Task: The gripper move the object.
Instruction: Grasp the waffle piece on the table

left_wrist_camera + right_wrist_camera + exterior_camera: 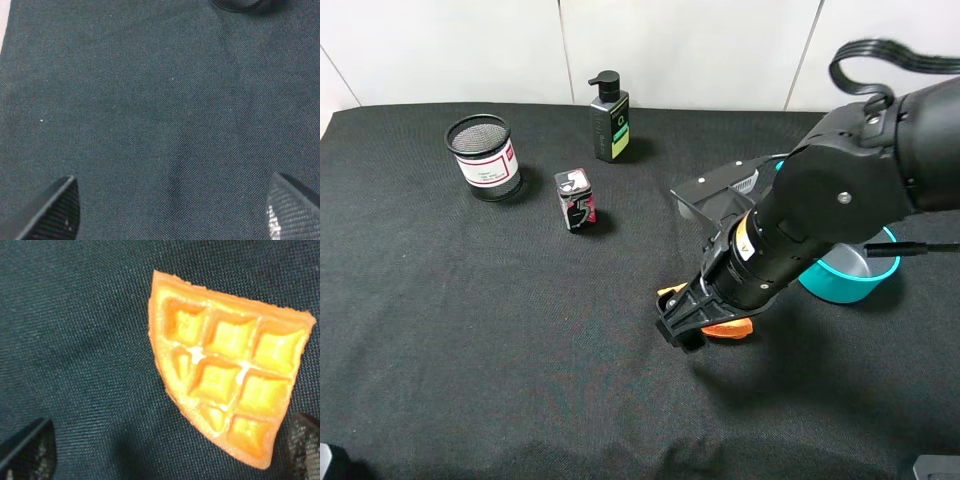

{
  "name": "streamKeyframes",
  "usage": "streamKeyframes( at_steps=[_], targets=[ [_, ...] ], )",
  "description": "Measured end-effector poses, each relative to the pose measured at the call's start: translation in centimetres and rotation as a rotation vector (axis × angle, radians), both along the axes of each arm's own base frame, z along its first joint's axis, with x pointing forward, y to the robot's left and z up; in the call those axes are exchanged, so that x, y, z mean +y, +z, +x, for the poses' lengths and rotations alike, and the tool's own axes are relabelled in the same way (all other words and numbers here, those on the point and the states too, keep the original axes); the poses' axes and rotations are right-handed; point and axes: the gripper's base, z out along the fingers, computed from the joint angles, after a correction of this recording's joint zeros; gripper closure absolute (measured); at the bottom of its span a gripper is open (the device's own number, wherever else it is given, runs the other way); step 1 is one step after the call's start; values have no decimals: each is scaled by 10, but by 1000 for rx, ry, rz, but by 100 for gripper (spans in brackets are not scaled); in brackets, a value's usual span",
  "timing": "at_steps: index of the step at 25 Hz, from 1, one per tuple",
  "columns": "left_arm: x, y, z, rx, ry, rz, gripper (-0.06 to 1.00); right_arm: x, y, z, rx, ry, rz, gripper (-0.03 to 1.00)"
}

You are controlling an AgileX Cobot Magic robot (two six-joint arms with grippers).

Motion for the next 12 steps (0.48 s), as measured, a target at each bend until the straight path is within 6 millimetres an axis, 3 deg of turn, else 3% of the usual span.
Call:
streamKeyframes(
  at_steps=[12],
  targets=[
    [0, 0, 0, 0, 0, 0, 15, -3, -5, 5, -44, -32, -37, 27]
  ],
)
